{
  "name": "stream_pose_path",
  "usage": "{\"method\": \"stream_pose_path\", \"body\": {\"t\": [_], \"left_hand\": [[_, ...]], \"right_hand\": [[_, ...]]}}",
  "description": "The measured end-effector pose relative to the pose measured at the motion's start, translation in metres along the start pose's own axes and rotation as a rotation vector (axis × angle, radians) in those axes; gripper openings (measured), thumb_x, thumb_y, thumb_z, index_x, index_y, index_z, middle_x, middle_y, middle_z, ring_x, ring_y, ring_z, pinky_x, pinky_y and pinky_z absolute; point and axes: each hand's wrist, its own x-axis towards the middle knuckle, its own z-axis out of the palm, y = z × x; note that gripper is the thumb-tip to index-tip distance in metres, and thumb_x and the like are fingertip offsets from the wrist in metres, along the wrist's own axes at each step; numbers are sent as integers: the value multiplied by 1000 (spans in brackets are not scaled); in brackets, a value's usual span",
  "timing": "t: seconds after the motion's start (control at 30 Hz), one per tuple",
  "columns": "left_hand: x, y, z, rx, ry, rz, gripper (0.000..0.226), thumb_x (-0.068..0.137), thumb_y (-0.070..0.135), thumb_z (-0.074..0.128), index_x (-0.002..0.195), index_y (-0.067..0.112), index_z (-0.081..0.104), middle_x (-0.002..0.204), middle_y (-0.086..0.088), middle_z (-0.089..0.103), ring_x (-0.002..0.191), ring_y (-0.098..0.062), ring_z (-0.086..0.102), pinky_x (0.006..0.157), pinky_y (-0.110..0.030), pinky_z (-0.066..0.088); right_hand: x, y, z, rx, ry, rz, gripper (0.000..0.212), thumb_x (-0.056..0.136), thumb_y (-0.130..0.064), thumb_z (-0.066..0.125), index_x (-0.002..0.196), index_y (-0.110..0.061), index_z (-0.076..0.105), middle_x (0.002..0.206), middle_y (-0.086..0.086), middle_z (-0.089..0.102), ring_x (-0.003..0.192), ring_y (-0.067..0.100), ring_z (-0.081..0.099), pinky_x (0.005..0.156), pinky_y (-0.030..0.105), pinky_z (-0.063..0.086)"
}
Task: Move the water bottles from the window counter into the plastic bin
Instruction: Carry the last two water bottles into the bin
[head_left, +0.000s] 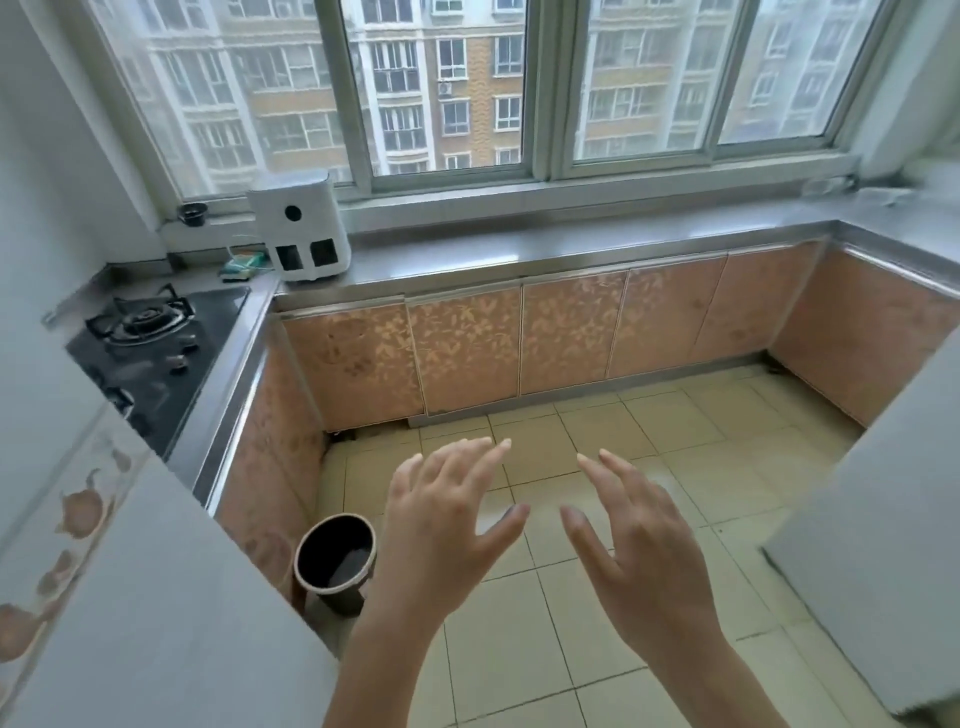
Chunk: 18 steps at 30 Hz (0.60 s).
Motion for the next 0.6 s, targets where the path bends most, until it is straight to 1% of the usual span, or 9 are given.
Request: {"method": "stream_pose_path", "body": {"t": [0.1,0.17,0.23,0.3,0.4,0.47,0.6], "left_hand": [[48,9,23,-15,-40,72,63,89,65,37,142,35,50,141,15,55,133,-9,49,111,-43,32],[79,16,39,-33,-44,115,63,89,66,38,143,37,48,144,17,52,136,-8,46,113,-42,29],[113,25,56,-52,-40,148,62,88,64,40,143,37,48,145,17,52,136,-9,46,113,-42,29],[150,34,75,-64,-38,177,61,89,63,41,143,36,47,145,16,52,137,-10,46,113,-40,27],[208,49,108,-66,-27,209,60,89,62,41,143,36,48,145,16,52,137,-11,46,112,-36,21],[250,60,132,-61,-26,214,59,89,62,41,142,37,49,145,16,52,137,-10,46,112,-37,24],[337,86,179,-27,-64,233,58,89,62,40,141,37,51,144,14,53,136,-11,47,109,-44,34]], "right_hand": [[31,27,-3,-25,47,71,59,88,-55,30,137,-26,48,143,-1,47,130,18,42,104,33,34],[54,46,-5,-47,84,120,59,89,-55,31,138,-26,47,143,0,47,129,19,43,103,37,37],[80,66,-7,-55,113,168,60,88,-55,31,139,-26,45,144,-1,46,129,20,42,104,40,39],[110,88,-7,-61,129,192,61,88,-56,30,140,-27,43,145,-1,44,131,19,39,106,41,37],[158,125,-6,-53,150,206,61,88,-57,29,141,-28,42,147,-2,42,133,18,36,108,41,35],[197,153,-6,-36,160,212,62,88,-58,28,141,-29,41,148,-2,40,134,17,34,109,41,33],[277,216,-11,-28,151,214,63,88,-59,26,142,-29,40,150,-3,38,137,15,30,110,44,32]]}}
